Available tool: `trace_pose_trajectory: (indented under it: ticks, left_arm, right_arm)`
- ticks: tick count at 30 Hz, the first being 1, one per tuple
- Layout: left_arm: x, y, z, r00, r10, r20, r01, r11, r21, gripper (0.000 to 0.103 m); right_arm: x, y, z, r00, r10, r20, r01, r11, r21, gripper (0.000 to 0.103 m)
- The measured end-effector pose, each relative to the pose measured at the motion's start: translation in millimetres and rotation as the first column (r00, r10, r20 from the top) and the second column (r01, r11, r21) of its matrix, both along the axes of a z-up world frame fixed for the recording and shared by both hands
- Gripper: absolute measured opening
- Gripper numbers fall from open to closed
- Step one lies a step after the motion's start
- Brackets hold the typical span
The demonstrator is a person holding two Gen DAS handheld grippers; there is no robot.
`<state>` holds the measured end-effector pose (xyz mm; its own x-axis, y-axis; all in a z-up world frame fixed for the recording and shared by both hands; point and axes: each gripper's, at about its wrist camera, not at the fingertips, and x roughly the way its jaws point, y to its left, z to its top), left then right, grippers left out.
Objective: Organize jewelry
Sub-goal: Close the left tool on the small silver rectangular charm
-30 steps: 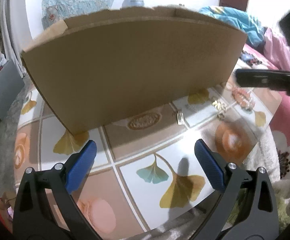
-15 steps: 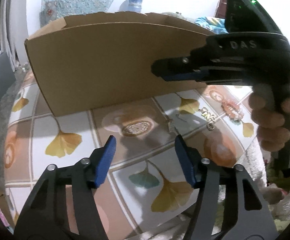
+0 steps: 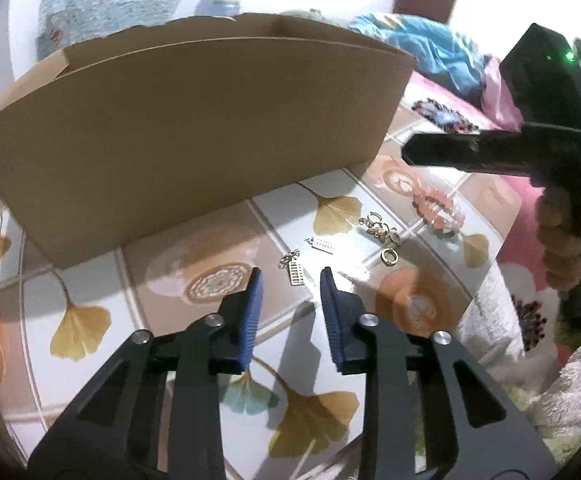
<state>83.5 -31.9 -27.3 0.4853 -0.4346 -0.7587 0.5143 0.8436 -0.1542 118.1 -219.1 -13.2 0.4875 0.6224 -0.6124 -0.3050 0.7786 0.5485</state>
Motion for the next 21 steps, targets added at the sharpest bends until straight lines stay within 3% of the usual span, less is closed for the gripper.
trace_pose_trajectory:
  ticks: [6,10,12,21]
  left_arm:
    - [10,-17,-3,1.000,-0.015,-0.019,0.016,0.998,0.061,0.022]
    - [14,-26,-2,1.000,-0.002,-0.002,0.002,0.989,0.151,0.007]
    - [15,-29,-2,1.000,-0.009,-0.006,0.010,0.984,0.180,0.006]
    - [11,-27,5,1.000,-0.023,-0.012,0.024,0.986,0.164,0.005]
  right_arm:
    - [-5,-2,-7,1.000,-0.003,-0.009,0.003,1.000,0.010,0.028]
    - [-4,-2,-10,1.000,0.009,0.000,-0.009,0.999,0.034,0.028]
    - [-3,-1,-12,1.000,0.019,0.003,-0.019,0.999,0.036,0.028]
    - [-5,-2,-11,0.999,0.027,0.032,-0.028,0.999,0.025,0.028]
